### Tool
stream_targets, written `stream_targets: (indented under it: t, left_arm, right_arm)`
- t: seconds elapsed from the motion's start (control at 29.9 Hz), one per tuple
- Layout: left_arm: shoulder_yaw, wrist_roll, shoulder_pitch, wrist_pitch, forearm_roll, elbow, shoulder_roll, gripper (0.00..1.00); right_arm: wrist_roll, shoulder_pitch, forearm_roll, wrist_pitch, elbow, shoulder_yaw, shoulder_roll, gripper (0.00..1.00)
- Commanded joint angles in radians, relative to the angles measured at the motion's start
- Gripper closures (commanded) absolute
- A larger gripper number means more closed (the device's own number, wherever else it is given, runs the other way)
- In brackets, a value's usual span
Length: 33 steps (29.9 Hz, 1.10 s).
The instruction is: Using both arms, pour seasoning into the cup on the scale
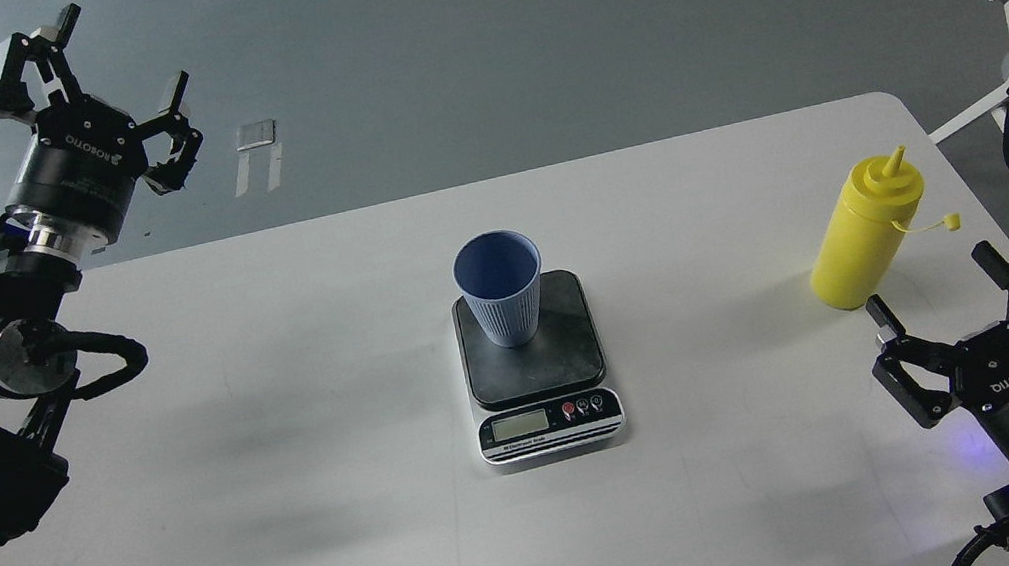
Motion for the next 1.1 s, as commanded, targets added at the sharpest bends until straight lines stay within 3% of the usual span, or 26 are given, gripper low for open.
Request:
stream_targets:
  t: [0.0,0.6,0.9,1.07]
  left_arm:
    - [0.000,-0.001,0.003,0.000,0.000,0.000,0.003,0.02]
    - [0.000,-0.001,-0.002,0.000,0.000,0.000,0.004,0.02]
    - [0.002,0.006,-0.010,0.000,0.002,0.003,0.003,0.02]
    - [0.000,0.005,-0.011,0.000,0.008,0.003,0.000,0.02]
  right_arm:
    - [0.001,-0.002,0.001,0.000,0.039,0.011,0.000,0.01]
    - [0.003,0.051,0.001,0.000,0.144,0.071,-0.009,0.01]
    - [0.003,0.280,-0.012,0.000,0.108,0.049,-0.308,0.01]
    - [0.006,0.499,-0.018,0.000,-0.013,-0.052,-0.520,0.01]
